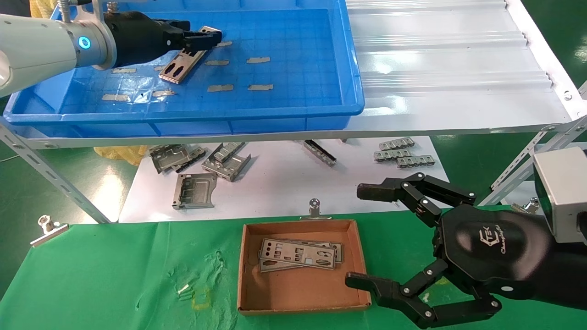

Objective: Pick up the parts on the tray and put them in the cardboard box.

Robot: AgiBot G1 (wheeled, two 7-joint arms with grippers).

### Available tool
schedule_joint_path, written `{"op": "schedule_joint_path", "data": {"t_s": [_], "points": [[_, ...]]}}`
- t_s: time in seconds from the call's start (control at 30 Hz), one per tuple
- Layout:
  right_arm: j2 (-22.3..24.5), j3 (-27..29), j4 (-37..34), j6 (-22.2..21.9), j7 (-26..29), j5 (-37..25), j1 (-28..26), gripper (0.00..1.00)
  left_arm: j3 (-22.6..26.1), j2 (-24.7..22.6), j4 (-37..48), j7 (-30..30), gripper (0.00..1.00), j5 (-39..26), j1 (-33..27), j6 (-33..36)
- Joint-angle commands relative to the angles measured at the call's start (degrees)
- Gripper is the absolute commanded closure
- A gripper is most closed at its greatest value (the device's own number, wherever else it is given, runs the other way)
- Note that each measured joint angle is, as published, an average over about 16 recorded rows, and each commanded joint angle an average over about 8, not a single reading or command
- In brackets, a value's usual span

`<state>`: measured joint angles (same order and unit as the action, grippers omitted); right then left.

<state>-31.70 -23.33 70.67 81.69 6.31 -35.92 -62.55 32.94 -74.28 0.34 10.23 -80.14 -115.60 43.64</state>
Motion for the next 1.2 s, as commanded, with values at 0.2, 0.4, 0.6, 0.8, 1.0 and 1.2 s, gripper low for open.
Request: {"op": "schedule_joint_path", "data": {"t_s": [0.2, 0.4, 0.6, 0.8, 1.0, 1.2], "points": [[0.0, 0.0, 0.0, 0.0, 0.0, 0.0, 0.0, 0.0, 0.42, 0.72, -0.32, 0.03, 1.0, -0.61, -0.29, 4.3], [0.0, 0.0, 0.0, 0.0, 0.0, 0.0, 0.0, 0.0, 0.51, 1.47, -0.64, -0.3, 1.0, -0.74, -0.53, 7.73], [0.0, 0.0, 0.0, 0.0, 0.0, 0.0, 0.0, 0.0, 0.32, 1.58, -0.87, -1.01, 1.0, -0.49, -0.49, 7.36], [0.0, 0.0, 0.0, 0.0, 0.0, 0.0, 0.0, 0.0, -0.23, 1.68, -1.51, -2.62, 1.0, 0.27, -0.32, 6.1], [0.0, 0.0, 0.0, 0.0, 0.0, 0.0, 0.0, 0.0, -1.38, 2.52, -2.08, -3.46, 1.0, 1.93, -1.47, 7.17], [0.0, 0.0, 0.0, 0.0, 0.0, 0.0, 0.0, 0.0, -2.36, 4.15, -2.75, -4.18, 1.0, 3.38, -3.46, 11.73]]}}
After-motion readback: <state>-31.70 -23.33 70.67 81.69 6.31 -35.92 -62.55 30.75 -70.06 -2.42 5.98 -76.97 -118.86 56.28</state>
